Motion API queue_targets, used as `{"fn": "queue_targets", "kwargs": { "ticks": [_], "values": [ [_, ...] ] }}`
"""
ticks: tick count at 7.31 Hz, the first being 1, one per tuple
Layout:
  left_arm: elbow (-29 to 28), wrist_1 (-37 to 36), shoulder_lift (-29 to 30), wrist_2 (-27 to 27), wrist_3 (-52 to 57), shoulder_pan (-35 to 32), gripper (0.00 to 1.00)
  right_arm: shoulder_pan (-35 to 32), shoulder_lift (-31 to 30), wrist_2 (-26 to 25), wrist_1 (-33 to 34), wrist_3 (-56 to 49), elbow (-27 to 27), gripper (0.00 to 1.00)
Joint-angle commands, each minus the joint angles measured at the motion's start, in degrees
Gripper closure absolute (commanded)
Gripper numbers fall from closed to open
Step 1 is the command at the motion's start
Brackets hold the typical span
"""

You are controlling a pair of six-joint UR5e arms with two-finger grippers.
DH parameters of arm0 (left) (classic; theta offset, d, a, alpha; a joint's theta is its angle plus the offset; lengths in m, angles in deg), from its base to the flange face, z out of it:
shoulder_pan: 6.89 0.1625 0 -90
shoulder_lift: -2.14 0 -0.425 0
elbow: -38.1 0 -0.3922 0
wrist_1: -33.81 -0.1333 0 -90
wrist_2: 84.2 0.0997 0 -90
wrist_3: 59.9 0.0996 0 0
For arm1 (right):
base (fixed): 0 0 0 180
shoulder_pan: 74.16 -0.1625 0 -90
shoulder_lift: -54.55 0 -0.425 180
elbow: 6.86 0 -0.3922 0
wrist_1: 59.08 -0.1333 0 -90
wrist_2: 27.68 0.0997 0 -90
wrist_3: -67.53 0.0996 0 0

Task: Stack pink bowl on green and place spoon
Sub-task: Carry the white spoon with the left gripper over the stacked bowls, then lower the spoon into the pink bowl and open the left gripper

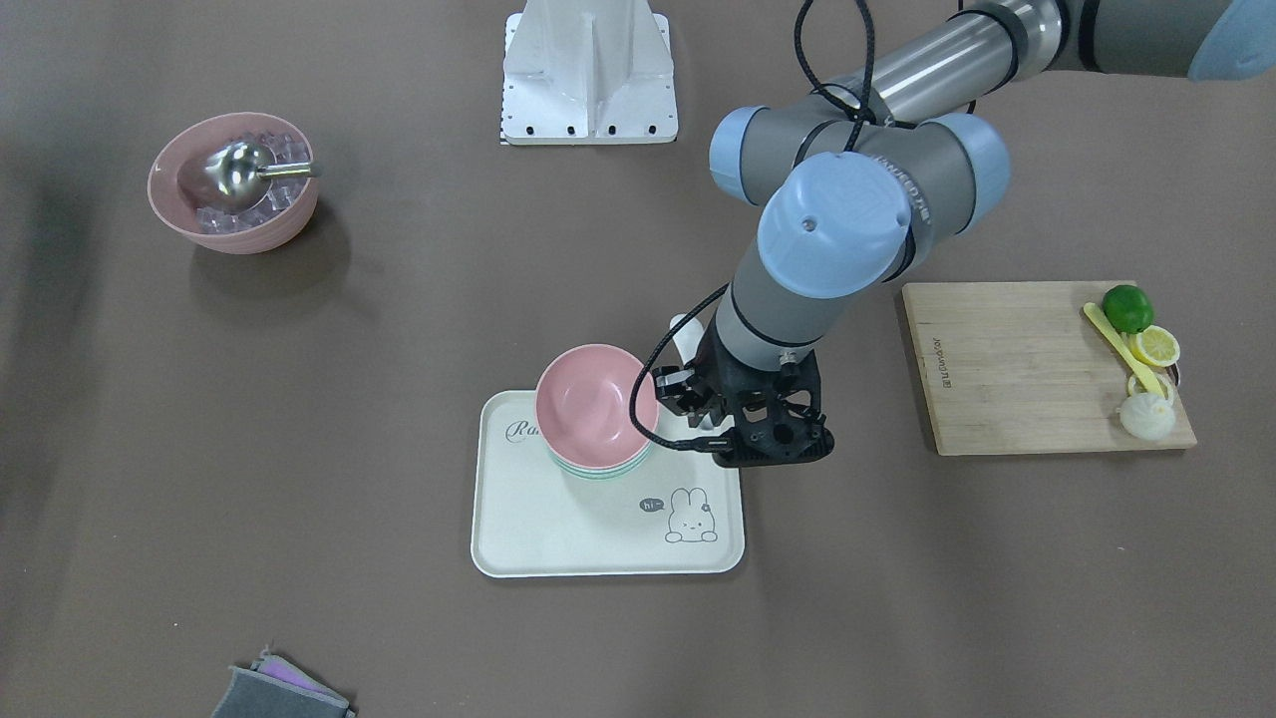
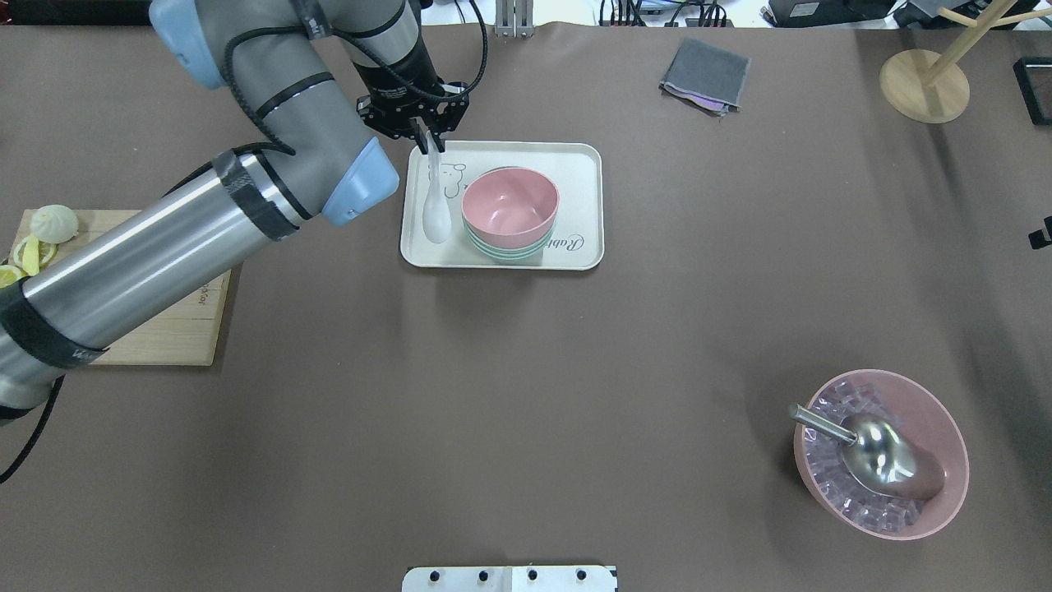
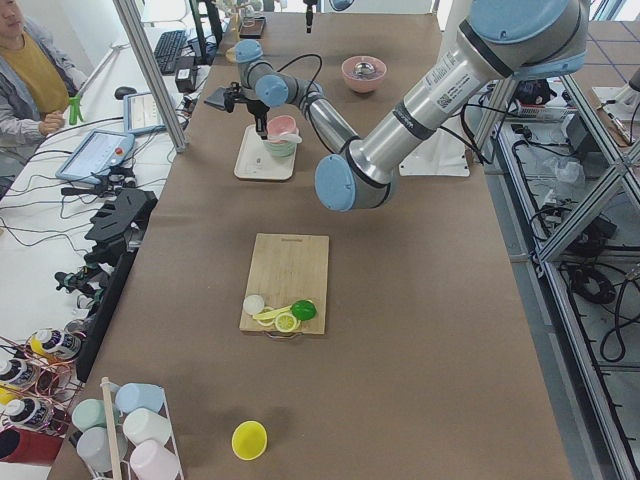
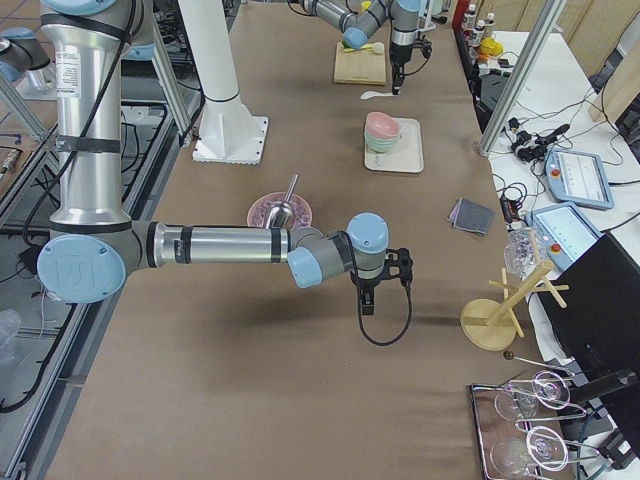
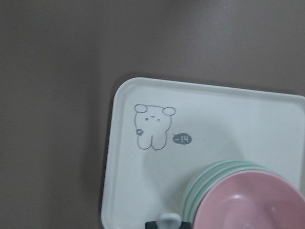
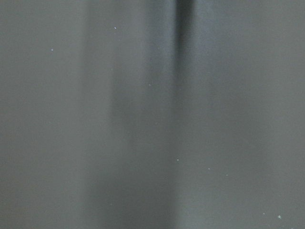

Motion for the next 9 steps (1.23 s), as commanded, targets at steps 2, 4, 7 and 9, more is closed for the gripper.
{"fn": "queue_targets", "kwargs": {
  "ticks": [2,4,7,9],
  "values": [
    [-7.6,8.4,6.0,3.6,-6.3,1.1,1.0,-0.3,-0.3,-0.1,0.0,-1.2,0.4,0.0],
    [-7.8,10.9,5.9,7.7,-7.5,3.2,1.0,-0.3,-0.3,0.1,0.0,-1.2,0.5,0.0],
    [-2.9,13.1,-0.3,7.2,-6.7,3.5,0.02,-0.3,-0.2,0.2,0.0,-1.2,0.6,0.0],
    [2.4,11.8,-6.1,0.9,-6.4,-0.8,0.02,-0.3,-0.1,0.2,0.0,-1.2,0.6,0.0]
  ]
}}
